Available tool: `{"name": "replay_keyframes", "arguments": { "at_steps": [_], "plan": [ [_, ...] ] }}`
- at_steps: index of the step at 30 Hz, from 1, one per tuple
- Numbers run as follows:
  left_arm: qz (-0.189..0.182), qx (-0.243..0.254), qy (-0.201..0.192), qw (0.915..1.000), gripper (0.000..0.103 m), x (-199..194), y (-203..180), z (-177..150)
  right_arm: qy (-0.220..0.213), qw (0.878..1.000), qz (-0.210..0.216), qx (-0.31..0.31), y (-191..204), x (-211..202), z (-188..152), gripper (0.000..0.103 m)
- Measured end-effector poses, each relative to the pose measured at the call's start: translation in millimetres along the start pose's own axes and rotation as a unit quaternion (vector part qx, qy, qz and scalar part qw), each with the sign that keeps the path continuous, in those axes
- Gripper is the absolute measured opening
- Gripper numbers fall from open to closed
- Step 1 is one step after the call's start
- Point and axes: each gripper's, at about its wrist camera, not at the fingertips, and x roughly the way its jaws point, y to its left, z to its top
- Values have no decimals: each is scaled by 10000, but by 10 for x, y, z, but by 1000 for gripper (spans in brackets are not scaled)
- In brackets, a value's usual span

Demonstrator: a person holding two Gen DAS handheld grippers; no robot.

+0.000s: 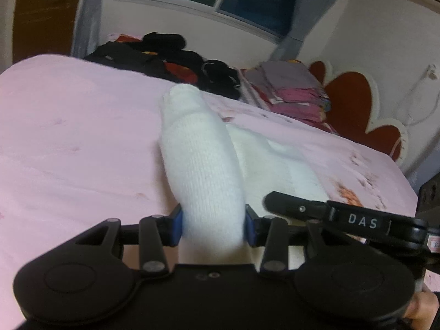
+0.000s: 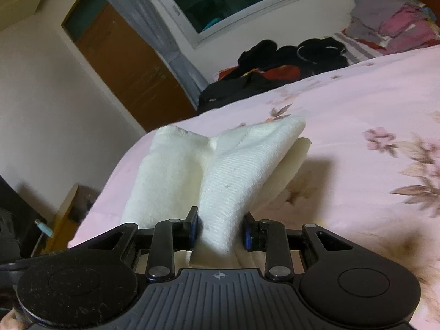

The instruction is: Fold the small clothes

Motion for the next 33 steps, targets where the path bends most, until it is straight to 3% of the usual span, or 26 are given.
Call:
{"name": "replay_keyframes", "arguments": {
  "at_steps": [5,9,12,14,20,24,27,30,33],
  "plan": [
    [177,-227,104,9995,42,256,392,-28,202,9997,-131,-104,-61,383,-27,30],
    [269,-365,212,9987,50,433,560,-160,516,9978,-380,-192,-220,630,-86,32],
    [317,-230,172,9991,51,414,553,-170,425,9974,-554,-190,-311,632,-78,52],
    [378,-190,162,9990,52,354,549,-138,257,9978,-596,-134,-354,560,-6,54],
    [661,-246,-650,9954,50,37,491,-15,-184,9943,-844,-630,-171,501,251,54],
    [594,-84,-401,9974,49,214,415,52,50,9902,-1005,-972,-106,779,224,54],
    [833,-85,-100,9964,52,389,411,-6,323,9875,-1204,-966,-215,1039,170,50],
    [904,-252,-20,9956,60,441,464,-60,308,9854,-1325,-1023,-299,1153,148,51],
    [923,-341,30,9951,58,362,466,-65,362,9860,-1313,-965,-295,1146,179,51]
  ]
}}
